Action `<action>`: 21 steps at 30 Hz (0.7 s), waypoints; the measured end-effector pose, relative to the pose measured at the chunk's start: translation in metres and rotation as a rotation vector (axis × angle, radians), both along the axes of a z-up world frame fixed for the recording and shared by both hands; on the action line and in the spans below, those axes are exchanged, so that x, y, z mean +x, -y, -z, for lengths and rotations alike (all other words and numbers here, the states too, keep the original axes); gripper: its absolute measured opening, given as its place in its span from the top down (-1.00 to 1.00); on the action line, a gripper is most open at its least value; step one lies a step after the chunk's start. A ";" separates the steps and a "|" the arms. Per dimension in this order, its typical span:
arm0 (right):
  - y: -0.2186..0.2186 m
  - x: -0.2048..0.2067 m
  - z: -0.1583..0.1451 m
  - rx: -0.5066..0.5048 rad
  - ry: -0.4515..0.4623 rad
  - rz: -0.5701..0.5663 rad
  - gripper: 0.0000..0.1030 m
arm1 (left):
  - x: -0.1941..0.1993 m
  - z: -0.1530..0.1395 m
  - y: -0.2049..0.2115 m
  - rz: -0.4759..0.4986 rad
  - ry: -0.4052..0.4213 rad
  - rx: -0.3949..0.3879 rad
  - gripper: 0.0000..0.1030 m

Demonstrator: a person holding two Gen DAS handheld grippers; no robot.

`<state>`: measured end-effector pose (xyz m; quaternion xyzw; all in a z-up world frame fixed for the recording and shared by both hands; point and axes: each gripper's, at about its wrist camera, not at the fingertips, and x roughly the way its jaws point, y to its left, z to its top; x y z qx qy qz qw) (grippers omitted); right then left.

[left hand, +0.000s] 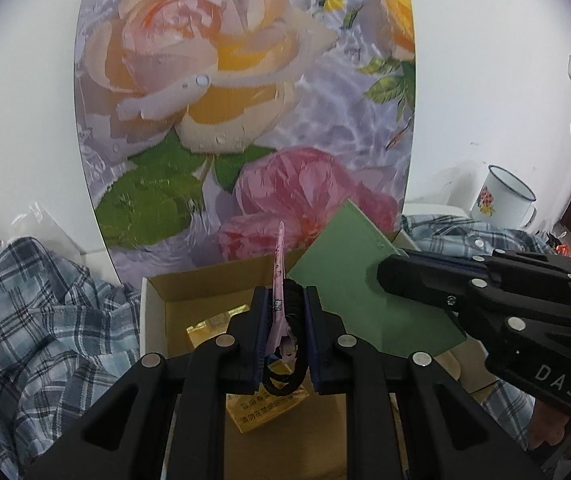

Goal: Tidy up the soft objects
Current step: 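Carry the pink clip and green pouch over the box with both grippers, then lower both items into the box and open both grippers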

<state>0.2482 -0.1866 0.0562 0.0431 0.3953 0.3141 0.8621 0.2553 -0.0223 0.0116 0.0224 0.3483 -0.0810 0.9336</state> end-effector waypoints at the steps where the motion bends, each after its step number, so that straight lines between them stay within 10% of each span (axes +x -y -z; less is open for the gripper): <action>1: 0.000 0.001 0.003 -0.001 -0.008 0.002 0.92 | 0.002 0.003 0.000 -0.001 -0.007 0.001 0.64; 14: -0.006 0.010 0.024 -0.072 -0.058 0.011 0.92 | 0.010 0.021 -0.001 -0.028 -0.063 0.010 0.64; 16: -0.006 0.010 0.023 -0.075 -0.059 0.015 0.91 | 0.011 0.020 -0.003 -0.036 -0.066 0.010 0.41; 18: -0.005 0.010 0.021 -0.093 -0.053 0.026 0.89 | 0.010 0.018 -0.004 -0.053 -0.058 0.024 -0.54; 21: -0.001 0.011 0.018 -0.131 -0.042 0.055 0.57 | 0.007 0.013 -0.008 -0.090 -0.014 0.043 -0.64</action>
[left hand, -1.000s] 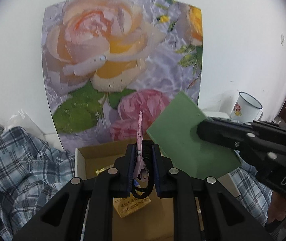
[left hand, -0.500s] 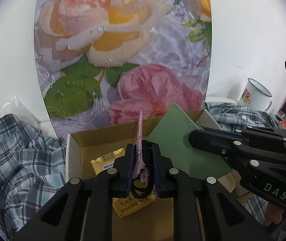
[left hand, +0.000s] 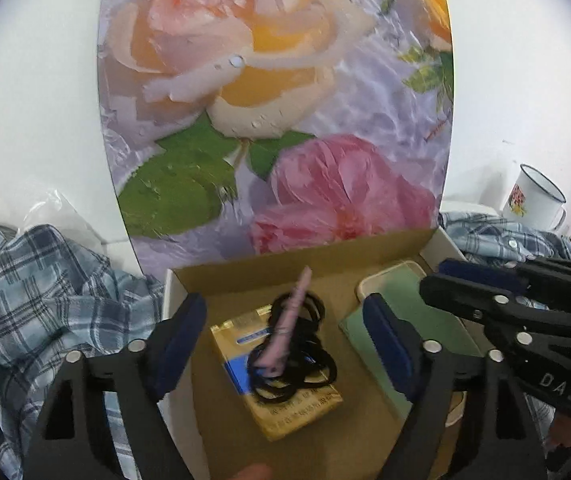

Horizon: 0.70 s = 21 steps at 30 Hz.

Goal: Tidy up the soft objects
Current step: 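Lower both items into the box and open both grippers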

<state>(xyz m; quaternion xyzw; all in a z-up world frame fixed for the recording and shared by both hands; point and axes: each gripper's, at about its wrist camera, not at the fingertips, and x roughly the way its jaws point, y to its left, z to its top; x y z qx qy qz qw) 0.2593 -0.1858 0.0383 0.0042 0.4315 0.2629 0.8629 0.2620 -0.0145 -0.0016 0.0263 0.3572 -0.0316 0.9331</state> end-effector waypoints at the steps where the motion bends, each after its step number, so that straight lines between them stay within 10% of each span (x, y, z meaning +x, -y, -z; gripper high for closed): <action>1: 0.003 0.000 -0.001 -0.007 0.007 0.013 0.26 | 0.000 -0.001 -0.002 0.002 0.000 -0.007 -0.67; 2: 0.007 0.001 -0.003 -0.010 0.013 0.028 -0.26 | 0.001 -0.002 -0.005 -0.006 -0.002 -0.018 -0.81; 4: 0.016 0.002 -0.007 0.014 0.029 0.054 -0.70 | 0.000 -0.005 -0.010 -0.015 0.009 -0.034 -1.00; 21: 0.026 -0.014 -0.050 -0.008 0.166 0.071 -0.99 | -0.020 -0.039 -0.020 -0.023 0.107 -0.030 -1.00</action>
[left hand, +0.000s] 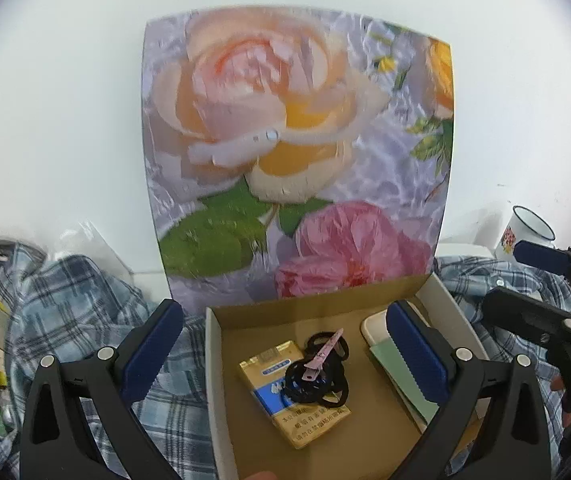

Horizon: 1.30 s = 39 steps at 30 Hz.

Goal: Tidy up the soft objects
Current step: 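Lower both items into the box and open both grippers, then withdraw both grippers up and away from the box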

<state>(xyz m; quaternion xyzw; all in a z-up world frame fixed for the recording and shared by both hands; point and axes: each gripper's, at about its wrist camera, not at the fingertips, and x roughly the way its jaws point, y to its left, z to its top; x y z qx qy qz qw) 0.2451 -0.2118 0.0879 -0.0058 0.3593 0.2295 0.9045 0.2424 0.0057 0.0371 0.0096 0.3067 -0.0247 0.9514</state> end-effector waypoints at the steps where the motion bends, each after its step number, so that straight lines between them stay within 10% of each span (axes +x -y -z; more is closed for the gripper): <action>1: 0.001 -0.002 -0.004 0.003 0.012 -0.001 -0.99 | -0.002 -0.004 0.001 0.000 0.007 0.003 -1.00; 39: 0.009 -0.097 -0.136 0.067 0.322 -0.082 -0.99 | -0.108 -0.139 0.030 0.118 0.235 0.002 -1.00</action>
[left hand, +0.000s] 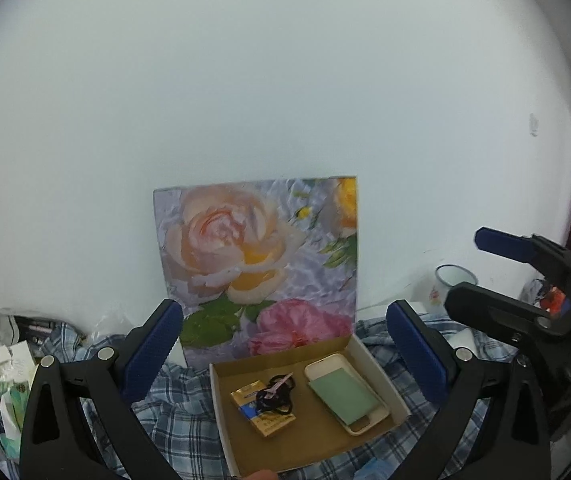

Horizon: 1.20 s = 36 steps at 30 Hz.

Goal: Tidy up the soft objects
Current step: 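Withdraw both grippers up and away from the box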

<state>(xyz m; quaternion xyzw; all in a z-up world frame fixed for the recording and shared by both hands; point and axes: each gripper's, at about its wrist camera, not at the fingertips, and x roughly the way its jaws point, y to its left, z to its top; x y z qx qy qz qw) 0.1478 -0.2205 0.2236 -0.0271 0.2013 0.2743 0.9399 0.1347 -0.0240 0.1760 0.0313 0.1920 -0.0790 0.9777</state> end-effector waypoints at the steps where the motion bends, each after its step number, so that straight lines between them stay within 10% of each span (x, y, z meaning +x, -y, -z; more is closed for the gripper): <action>1: 0.001 -0.002 -0.002 -0.001 0.004 0.002 -0.99 | -0.003 -0.003 0.000 0.007 0.006 -0.002 -1.00; 19: -0.006 -0.045 -0.036 0.003 0.068 -0.104 -0.99 | -0.068 -0.051 -0.009 -0.027 0.127 0.013 -1.00; 36: 0.002 -0.071 0.030 -0.070 0.016 -0.160 -0.99 | -0.077 0.018 -0.021 -0.054 -0.022 0.059 -1.00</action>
